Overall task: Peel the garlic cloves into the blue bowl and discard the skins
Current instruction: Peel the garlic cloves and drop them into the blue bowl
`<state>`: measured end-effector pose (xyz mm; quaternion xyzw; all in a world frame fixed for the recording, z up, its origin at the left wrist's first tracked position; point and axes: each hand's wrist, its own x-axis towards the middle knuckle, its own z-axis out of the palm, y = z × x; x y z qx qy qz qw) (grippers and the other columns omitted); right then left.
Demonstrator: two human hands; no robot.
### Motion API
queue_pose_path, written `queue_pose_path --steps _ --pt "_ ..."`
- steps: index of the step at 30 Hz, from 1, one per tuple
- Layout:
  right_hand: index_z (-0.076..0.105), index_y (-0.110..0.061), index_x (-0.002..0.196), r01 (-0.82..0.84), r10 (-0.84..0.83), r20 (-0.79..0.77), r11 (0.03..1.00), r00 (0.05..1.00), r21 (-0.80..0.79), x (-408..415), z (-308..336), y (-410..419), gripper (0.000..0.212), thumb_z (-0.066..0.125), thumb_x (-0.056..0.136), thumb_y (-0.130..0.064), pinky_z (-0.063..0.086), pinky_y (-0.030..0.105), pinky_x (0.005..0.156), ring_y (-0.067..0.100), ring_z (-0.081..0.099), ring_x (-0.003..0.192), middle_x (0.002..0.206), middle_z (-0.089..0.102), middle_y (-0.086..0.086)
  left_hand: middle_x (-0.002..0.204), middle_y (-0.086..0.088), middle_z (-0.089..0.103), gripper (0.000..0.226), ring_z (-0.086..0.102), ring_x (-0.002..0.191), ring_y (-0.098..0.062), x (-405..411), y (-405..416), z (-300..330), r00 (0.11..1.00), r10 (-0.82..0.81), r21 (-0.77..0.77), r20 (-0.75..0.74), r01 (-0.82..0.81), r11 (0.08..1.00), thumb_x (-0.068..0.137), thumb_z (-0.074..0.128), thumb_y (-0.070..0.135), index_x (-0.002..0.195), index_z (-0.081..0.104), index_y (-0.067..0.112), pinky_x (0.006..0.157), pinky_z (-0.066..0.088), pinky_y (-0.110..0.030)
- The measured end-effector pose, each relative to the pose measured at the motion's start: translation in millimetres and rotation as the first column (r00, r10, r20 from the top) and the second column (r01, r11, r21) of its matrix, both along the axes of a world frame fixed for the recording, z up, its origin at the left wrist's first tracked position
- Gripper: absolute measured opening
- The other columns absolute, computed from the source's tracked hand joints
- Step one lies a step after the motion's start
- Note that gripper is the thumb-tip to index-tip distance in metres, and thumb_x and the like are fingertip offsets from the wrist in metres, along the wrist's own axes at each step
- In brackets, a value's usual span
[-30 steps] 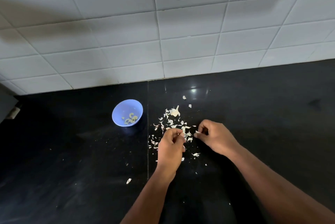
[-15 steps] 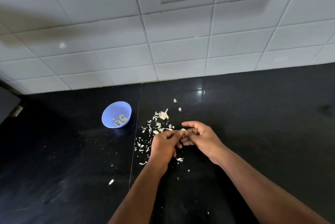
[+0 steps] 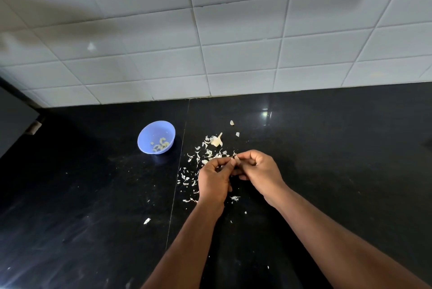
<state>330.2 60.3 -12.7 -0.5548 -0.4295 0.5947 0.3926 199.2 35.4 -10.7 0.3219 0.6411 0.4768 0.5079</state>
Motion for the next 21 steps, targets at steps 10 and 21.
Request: queue_pose_path --steps 10,21 --pt "0.075 -0.014 0.101 -0.011 0.009 0.088 1.0 0.996 0.026 3 -2 -2 0.009 0.069 0.098 -0.008 0.062 0.031 0.071 0.022 0.078 0.077 0.084 0.078 0.006 0.069 -0.002 0.063 0.008 0.054 0.055 -0.013 -4 -6 -7 0.998 0.004 0.067 -0.066 0.0 0.998 0.098 0.074 0.013 0.098 0.067 0.014 0.046 0.046 -0.028" --pt "0.08 -0.028 0.103 -0.11 0.026 0.275 0.95 0.961 0.291 8 -8 -22 0.018 0.08 0.09 -0.015 0.059 0.025 0.075 0.012 0.069 0.076 0.107 0.07 -0.016 0.065 -0.002 0.064 0.009 0.053 0.053 -0.013 -10 -9 -7 0.994 -0.041 0.109 0.1 0.03 0.994 0.102 0.07 0.012 0.107 0.076 0.009 0.047 0.047 -0.025"
